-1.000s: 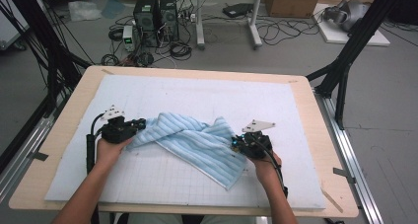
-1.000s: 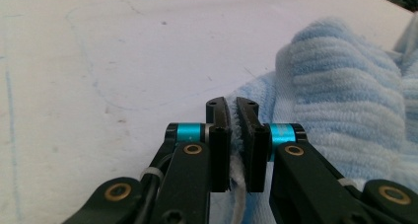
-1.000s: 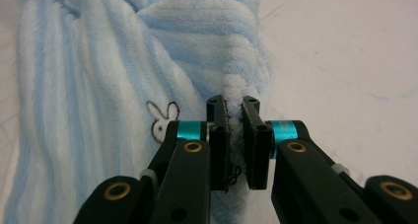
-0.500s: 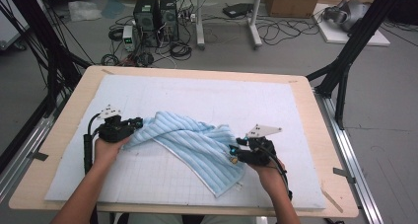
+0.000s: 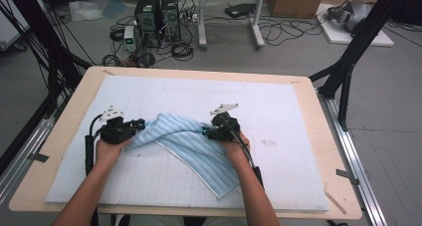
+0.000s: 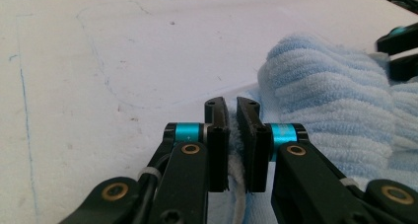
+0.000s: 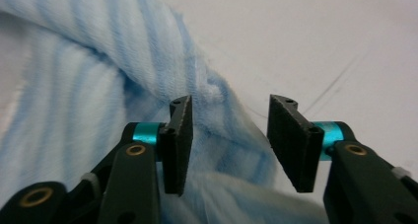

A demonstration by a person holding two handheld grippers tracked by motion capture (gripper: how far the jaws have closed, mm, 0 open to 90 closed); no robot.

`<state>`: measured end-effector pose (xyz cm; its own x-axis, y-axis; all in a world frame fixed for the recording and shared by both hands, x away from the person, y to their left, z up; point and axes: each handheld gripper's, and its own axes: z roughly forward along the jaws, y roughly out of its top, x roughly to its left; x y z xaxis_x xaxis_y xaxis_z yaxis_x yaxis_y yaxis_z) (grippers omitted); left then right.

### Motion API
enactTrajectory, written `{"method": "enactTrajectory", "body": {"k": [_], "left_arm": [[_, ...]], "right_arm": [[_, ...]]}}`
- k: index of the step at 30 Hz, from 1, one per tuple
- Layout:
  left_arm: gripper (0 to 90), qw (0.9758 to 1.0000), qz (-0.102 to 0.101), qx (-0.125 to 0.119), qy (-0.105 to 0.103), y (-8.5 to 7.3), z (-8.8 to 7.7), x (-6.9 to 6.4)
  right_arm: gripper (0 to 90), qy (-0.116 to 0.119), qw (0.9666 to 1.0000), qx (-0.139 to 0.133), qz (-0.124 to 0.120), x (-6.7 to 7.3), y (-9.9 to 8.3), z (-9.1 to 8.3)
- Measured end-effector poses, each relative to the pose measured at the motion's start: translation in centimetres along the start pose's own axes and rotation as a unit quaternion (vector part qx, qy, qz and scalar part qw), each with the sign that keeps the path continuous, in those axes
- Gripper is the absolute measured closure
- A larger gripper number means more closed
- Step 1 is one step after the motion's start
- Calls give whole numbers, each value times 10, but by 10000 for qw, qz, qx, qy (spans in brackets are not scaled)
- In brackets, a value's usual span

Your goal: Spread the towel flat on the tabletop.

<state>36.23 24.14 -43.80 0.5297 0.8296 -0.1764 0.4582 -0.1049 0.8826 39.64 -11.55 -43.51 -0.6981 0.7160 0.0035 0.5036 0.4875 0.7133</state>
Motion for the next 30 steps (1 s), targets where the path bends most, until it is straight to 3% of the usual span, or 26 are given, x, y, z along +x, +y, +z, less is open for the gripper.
{"method": "enactTrajectory", "body": {"k": [2,3,6,12,13,16,18,19,21,22,23,24,25,26,30], "left_arm": [[829,10000,-14,1,-10,0,-1,1],[829,10000,-34,-7,-9,0,-1,1],[829,10000,-26,-9,-37,0,-1,2],[828,10000,33,18,-56,0,0,0],[827,10000,52,37,-69,0,1,0],[821,9999,69,49,-63,-1,2,-2],[770,10000,55,70,39,-1,2,-1],[695,9999,13,68,85,-1,2,0],[680,9998,-69,60,148,-1,1,2],[659,9998,-87,27,184,-1,0,3],[646,9997,-104,-2,205,-1,-1,4],[639,9997,-104,-46,233,0,-1,4],[639,9996,-99,-68,257,0,-2,5],[637,9995,-123,-95,260,0,-3,5],[631,9995,-140,-153,246,0,-4,6]], "right_arm": [[630,25,9999,111,22,0,-1,4],[760,113,9999,100,52,-3,-3,2],[829,268,9995,172,72,-7,-5,-3],[834,632,9974,334,7,-3,-19,-20],[834,790,9959,447,-50,2,-23,-26],[835,924,9941,528,-220,8,-26,-34],[835,1035,9917,699,-315,17,-29,-39],[825,1104,9898,781,-438,21,-31,-42],[792,1098,9900,779,-429,22,-31,-44],[747,1035,9913,705,-414,21,-30,-46],[640,952,9943,447,-154,16,-27,-48],[618,930,9953,271,-13,12,-25,-48],[618,930,9953,271,-13,12,-25,-48],[578,837,9962,-73,248,5,-20,-48],[571,671,9965,-378,337,1,-8,-42]]}}
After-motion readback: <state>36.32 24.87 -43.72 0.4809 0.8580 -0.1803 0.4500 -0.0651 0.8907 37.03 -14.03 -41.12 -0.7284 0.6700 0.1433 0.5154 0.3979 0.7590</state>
